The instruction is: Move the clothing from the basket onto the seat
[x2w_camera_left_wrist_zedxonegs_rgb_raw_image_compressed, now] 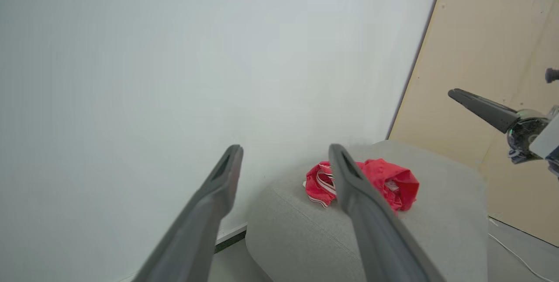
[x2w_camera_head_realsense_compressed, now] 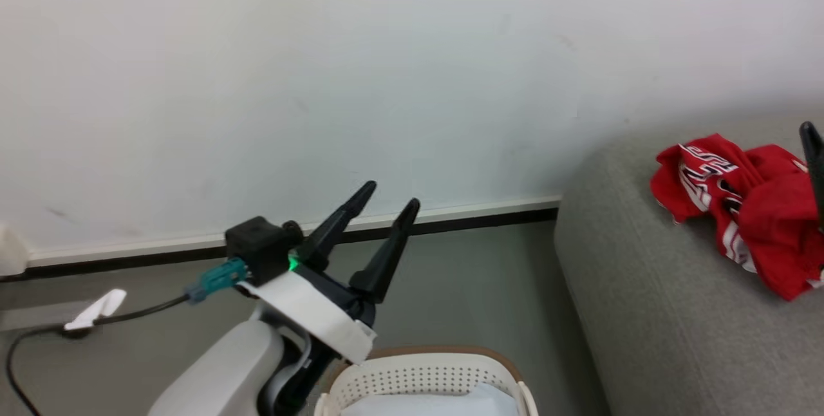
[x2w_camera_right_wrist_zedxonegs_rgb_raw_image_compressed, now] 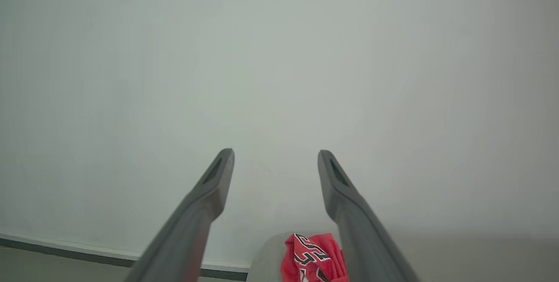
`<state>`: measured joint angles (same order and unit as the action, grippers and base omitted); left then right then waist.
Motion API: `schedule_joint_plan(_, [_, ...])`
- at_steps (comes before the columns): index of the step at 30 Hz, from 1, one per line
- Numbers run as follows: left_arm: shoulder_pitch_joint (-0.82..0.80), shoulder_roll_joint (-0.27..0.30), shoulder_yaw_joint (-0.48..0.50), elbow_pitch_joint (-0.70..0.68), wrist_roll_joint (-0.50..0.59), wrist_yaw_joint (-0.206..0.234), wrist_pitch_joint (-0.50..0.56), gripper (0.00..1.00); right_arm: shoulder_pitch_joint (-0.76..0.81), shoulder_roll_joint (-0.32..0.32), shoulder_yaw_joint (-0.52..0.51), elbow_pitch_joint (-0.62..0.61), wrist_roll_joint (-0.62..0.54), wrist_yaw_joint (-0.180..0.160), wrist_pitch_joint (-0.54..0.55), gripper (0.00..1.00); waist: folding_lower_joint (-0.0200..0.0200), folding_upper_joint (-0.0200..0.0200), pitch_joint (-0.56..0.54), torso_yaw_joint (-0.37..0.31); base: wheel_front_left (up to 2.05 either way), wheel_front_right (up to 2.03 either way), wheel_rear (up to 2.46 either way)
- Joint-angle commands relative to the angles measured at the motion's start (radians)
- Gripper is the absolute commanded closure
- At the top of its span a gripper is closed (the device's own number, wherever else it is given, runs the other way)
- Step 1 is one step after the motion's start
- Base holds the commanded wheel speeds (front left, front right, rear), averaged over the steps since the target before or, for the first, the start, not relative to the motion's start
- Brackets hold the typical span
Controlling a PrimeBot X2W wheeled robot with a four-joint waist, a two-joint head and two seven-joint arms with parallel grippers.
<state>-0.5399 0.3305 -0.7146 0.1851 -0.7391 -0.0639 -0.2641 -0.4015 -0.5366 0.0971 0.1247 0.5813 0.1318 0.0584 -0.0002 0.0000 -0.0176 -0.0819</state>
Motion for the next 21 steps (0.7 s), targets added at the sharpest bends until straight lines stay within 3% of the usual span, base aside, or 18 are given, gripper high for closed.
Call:
schedule_joint_plan(1, [0.02, 0.007, 0.007, -0.002, 0.018, 0.001, 0.0, 0.0, 0.022, 0.008, -0.006, -0.01, -0.016, -0.002, -0.01, 0.0, 0.0002, 0.0, -0.018, 0.032, 0.0, 0.0, 0.0])
schedule_joint_plan(7, [0.088, 0.032, 0.084, 0.008, 0.02, 0.04, 0.0, 0.0, 0.111, 0.125, -0.046, -0.08, -0.1, -0.002, -0.09, 0.0, 0.0002, 0.0, -0.033, 0.085, 0.0, 0.0, 0.0])
schedule_joint_plan(14, [0.204, 0.057, 0.23, 0.023, 0.051, 0.121, 0.0, 0.0, 0.226, 0.223, -0.026, -0.081, -0.128, -0.002, -0.201, 0.0, 0.0002, 0.0, -0.06, 0.123, 0.0, 0.0, 0.0])
schedule_joint_plan(21, [0.331, 0.03, 0.39, 0.026, 0.111, 0.151, 0.0, 0.0, 0.322, 0.263, -0.014, -0.023, -0.201, -0.002, -0.286, 0.0, 0.0002, 0.0, -0.069, 0.153, 0.0, 0.0, 0.0])
